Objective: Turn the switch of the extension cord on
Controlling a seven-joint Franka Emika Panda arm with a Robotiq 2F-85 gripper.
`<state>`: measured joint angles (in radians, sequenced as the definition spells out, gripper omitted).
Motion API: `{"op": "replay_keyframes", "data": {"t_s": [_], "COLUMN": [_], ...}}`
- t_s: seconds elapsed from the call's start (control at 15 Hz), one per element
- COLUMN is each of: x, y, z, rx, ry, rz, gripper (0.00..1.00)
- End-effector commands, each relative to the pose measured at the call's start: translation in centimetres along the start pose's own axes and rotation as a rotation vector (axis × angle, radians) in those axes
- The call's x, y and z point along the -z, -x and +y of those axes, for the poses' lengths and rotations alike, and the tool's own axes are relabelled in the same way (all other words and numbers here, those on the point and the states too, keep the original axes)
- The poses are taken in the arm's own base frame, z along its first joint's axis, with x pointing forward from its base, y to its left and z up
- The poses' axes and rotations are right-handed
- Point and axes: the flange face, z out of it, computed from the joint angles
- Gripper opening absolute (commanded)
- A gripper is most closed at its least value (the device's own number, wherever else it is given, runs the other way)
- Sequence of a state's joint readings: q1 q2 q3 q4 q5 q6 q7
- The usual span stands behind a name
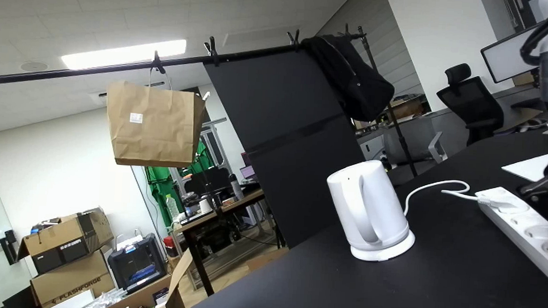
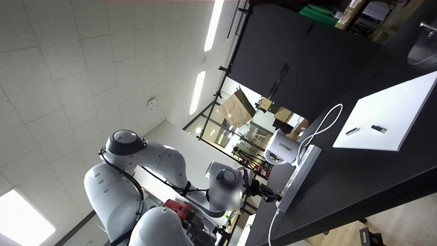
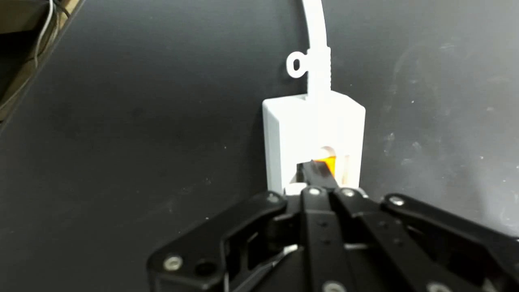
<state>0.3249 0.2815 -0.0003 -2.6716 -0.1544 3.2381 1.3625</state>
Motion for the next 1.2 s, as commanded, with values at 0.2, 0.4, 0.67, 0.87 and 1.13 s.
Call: {"op": "replay_keyframes", "data": {"t_s": [0.2,0.4,0.67,0.87,1.13], "x": [-1.8,0.1,1.7,1.9,2.0], "y": [-0.5,-0.9,-1.4,-1.4,-1.5], "z": [1.6,-0.3,-2.3,-3.3,-4.3], "rx": [-0.067,-0.079,-0.078,-0.060,-0.052], "ry": [-0.026,-0.068,-0.110,-0.092,-0.054], "rz": [0.015,0.023,0.040,0.030,0.018], "gripper": [0.00,0.00,0.00,0.00,0.00]}}
